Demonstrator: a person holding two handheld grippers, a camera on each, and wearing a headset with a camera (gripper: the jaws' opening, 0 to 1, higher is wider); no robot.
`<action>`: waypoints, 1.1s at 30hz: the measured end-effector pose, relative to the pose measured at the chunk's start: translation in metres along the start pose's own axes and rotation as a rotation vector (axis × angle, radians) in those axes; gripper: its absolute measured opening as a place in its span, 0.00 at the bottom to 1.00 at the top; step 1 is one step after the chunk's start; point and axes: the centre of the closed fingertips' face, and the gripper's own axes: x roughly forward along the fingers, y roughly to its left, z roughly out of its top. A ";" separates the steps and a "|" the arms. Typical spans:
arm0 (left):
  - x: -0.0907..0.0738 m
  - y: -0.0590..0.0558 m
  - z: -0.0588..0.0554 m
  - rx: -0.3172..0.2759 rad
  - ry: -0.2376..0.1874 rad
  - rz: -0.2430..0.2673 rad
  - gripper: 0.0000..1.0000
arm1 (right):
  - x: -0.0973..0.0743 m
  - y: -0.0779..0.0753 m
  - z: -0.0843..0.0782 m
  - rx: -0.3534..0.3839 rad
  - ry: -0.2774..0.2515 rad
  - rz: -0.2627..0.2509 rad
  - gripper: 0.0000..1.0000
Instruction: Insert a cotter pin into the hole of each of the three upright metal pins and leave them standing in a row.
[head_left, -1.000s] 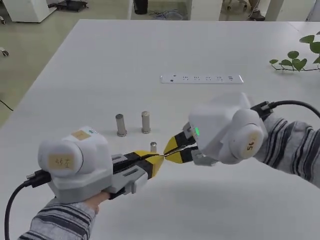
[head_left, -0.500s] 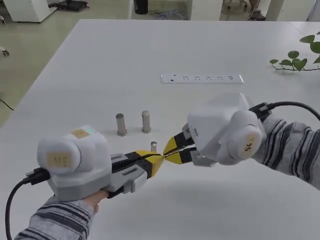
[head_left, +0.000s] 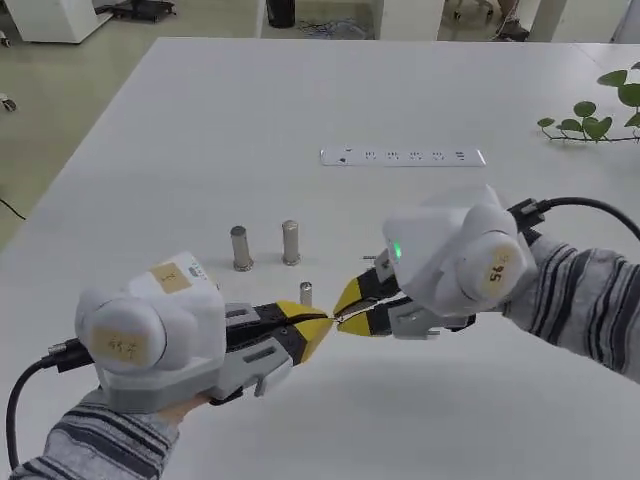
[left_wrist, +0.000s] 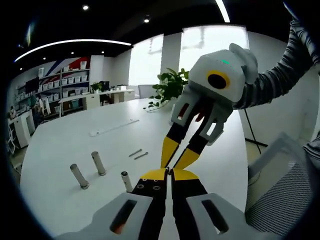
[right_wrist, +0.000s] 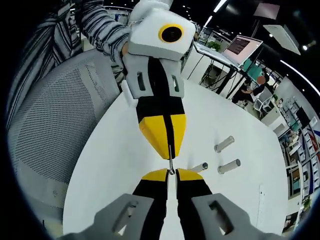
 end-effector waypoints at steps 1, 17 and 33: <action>0.000 -0.001 -0.001 0.026 0.011 -0.008 0.00 | 0.000 0.001 0.000 0.005 0.000 0.006 0.00; 0.002 -0.001 -0.008 0.101 0.049 -0.002 0.00 | -0.001 0.004 -0.001 -0.031 0.030 0.012 0.00; 0.011 0.024 -0.017 0.061 0.068 0.113 0.09 | 0.003 -0.026 -0.022 0.023 0.080 -0.134 0.00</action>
